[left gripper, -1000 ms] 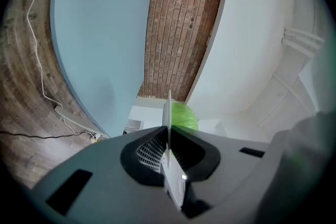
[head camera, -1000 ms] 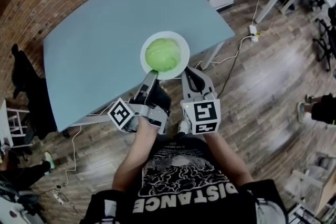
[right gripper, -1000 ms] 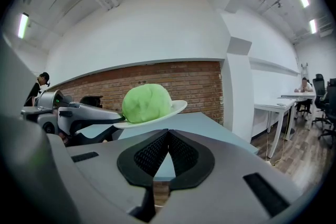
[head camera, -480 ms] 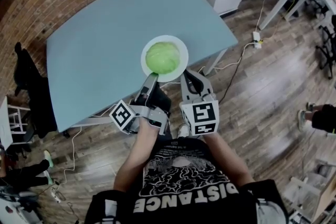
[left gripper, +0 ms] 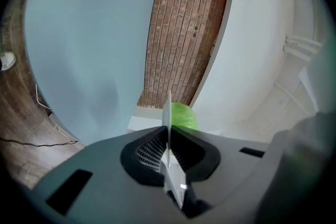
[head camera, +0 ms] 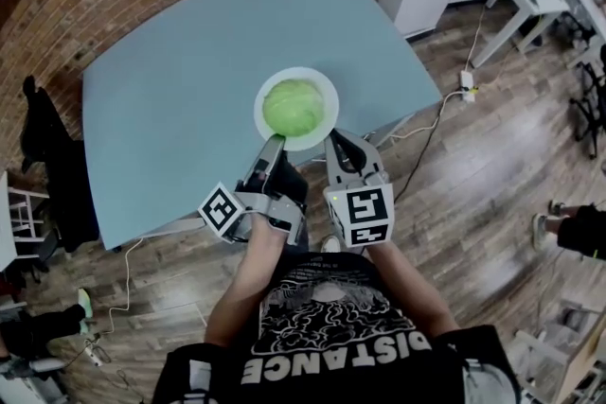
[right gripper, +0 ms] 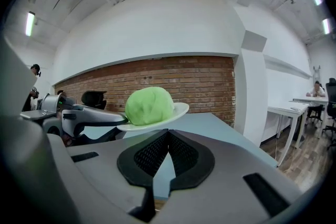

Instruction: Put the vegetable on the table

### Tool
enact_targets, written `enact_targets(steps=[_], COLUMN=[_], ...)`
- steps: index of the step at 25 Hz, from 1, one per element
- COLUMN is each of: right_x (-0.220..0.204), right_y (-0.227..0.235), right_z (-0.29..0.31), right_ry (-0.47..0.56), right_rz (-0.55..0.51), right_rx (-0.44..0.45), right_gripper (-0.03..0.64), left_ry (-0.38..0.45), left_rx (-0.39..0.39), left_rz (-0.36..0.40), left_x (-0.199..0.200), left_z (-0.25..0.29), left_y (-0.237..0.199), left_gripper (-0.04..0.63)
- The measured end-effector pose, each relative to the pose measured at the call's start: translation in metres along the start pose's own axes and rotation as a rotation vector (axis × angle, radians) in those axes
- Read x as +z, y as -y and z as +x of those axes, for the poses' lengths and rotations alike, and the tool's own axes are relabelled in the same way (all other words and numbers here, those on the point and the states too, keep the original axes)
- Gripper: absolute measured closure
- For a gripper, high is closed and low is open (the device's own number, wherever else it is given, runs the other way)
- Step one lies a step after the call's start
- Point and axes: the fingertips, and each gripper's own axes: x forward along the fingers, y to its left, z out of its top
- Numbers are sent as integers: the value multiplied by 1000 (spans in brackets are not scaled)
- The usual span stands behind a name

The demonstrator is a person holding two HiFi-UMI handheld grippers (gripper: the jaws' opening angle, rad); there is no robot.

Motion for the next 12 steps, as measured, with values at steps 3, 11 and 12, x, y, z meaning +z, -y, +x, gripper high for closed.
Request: enact_targets(steps=[3,11,12], right_x=[9,3,3], right_y=[-8,-18,-21], right_z=[28,74,79], right_ry=[-17,-52,-55], right_rz=[-11,-17,-18], right_rx=[9,35,41], right_gripper=[609,609,609], left_ry=[5,34,34], left_rx=[-12,-8,-5], left_rz=[12,12,17], left_x=[29,80,85], left_z=[9,17,18], left_y=[2,-18,-20], left_gripper=[575,575,575])
